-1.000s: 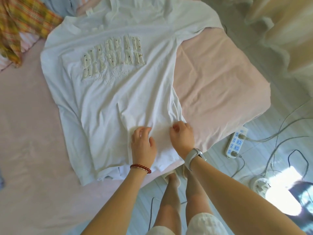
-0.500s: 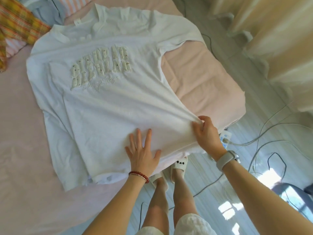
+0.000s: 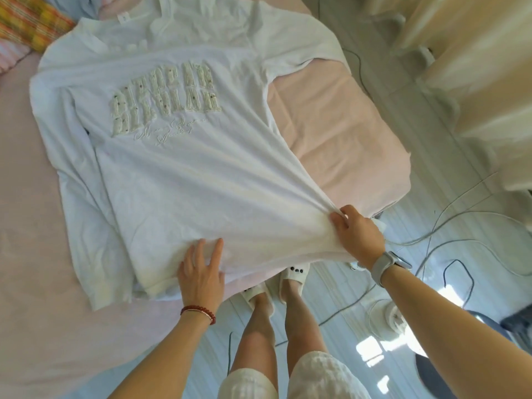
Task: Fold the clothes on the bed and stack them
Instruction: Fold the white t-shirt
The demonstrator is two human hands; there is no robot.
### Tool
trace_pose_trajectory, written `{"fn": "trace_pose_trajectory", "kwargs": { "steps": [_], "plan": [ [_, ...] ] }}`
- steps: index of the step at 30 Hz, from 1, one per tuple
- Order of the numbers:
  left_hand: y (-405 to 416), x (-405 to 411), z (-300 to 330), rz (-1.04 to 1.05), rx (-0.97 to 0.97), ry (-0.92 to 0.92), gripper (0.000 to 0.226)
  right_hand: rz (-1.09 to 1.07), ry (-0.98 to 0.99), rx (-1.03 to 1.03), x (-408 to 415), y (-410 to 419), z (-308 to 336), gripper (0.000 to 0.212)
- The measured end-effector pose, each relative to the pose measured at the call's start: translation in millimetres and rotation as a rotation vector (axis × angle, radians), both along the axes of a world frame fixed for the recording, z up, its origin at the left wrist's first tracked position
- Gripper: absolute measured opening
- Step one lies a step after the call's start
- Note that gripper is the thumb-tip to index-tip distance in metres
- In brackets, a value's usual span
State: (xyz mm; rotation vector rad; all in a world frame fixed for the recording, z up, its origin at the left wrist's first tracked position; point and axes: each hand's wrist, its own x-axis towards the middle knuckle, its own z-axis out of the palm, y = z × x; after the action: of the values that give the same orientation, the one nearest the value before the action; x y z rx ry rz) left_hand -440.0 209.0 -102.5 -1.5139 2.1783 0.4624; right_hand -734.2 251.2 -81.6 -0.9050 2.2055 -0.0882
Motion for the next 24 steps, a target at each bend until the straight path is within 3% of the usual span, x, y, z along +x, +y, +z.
{"fn": "trace_pose_trajectory", "kwargs": {
  "steps": [3, 6, 8, 12, 14, 16, 20, 24],
  "plan": [
    [-5, 10, -3, -0.050, -0.165, 0.204, 0.044, 0.182, 0.095, 0.048, -7, -2, -3, 0.031],
    [-4, 18, -2, -0.072, -0.157, 0.352, 0.018, 0.240, 0.117, 0.061, -7, -4, -7, 0.025],
    [-2, 21, 3, -0.115, -0.089, 0.307, 0.023, 0.244, 0.095, 0.087, -7, -4, -9, 0.027],
    [4, 29, 5, -0.004, 0.408, 0.022, 0.039, 0.205, 0.030, 0.136, -4, -5, -9, 0.044],
    [7, 31, 7, 0.029, 0.535, -0.034, 0.040, 0.163, 0.050, 0.152, 1, -7, -9, 0.053],
    [10, 39, 12, 0.131, 0.453, -0.005, 0.037, 0.141, 0.164, 0.171, 12, -6, -9, 0.059],
    [10, 57, 21, 0.473, -0.091, 0.190, 0.036, 0.206, 0.317, -0.048, 45, -1, -11, 0.073],
    [-12, 76, 12, 1.009, -0.101, 0.280, 0.052, 0.563, 0.299, -0.190, 83, -4, -18, 0.084]
  ]
}}
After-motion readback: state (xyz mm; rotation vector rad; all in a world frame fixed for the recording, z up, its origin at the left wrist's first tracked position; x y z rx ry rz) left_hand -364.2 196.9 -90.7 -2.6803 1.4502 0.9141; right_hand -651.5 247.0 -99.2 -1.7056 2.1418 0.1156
